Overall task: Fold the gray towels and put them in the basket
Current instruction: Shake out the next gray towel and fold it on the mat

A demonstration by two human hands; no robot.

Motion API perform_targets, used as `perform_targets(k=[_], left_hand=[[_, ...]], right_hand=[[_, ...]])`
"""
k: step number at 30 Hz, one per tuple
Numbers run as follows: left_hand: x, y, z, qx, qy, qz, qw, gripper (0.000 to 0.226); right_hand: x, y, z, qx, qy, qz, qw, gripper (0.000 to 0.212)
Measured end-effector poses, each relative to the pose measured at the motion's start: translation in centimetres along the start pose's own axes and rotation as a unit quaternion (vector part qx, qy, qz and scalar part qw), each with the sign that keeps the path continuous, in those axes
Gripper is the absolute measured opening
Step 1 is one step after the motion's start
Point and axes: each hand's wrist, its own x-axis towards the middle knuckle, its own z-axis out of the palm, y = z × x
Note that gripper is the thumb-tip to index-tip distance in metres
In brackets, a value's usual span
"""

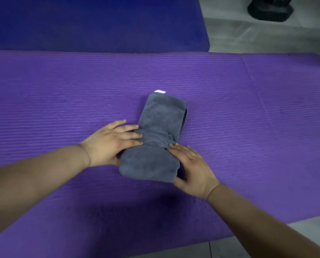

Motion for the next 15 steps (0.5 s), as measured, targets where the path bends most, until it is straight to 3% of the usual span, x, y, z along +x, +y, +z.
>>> perform_targets(k=[2,4,7,9,11,15], left_hand=[[-1.0,0.8,-0.1,-0.053,-0.020,-0.020,0.998,0.067],[-2.3,1.8,-0.3,-0.218,-0.007,-0.075,0.973,0.076],[-3.9,3.5,-1.2,-0.462,-0.047,-0.198,0.863,0.067],[-4.6,3.7,0.0,-0.570,-0.036,-0.263,0.778,0.067],[-4.9,4.0,0.8,-0.623,0.011,-0.281,0.730,0.079],[-3.3,5.8,-0.7,-0.612,0.053,-0.306,0.727,0.123]], right_hand=[[-0.7,-0.7,-0.6,0.106,-0.016,0.025,0.994,0.062],[-1.1,-1.9,-1.8,0.237,-0.055,0.093,0.966,0.050],[-1.1,-2.9,-2.0,0.395,-0.063,0.188,0.897,0.018],[-0.5,-3.2,-1.7,0.416,-0.025,0.234,0.878,0.006],[0.4,-3.6,-1.7,0.414,0.004,0.268,0.870,0.012],[3.5,-4.6,-1.5,0.360,0.062,0.365,0.856,0.032]])
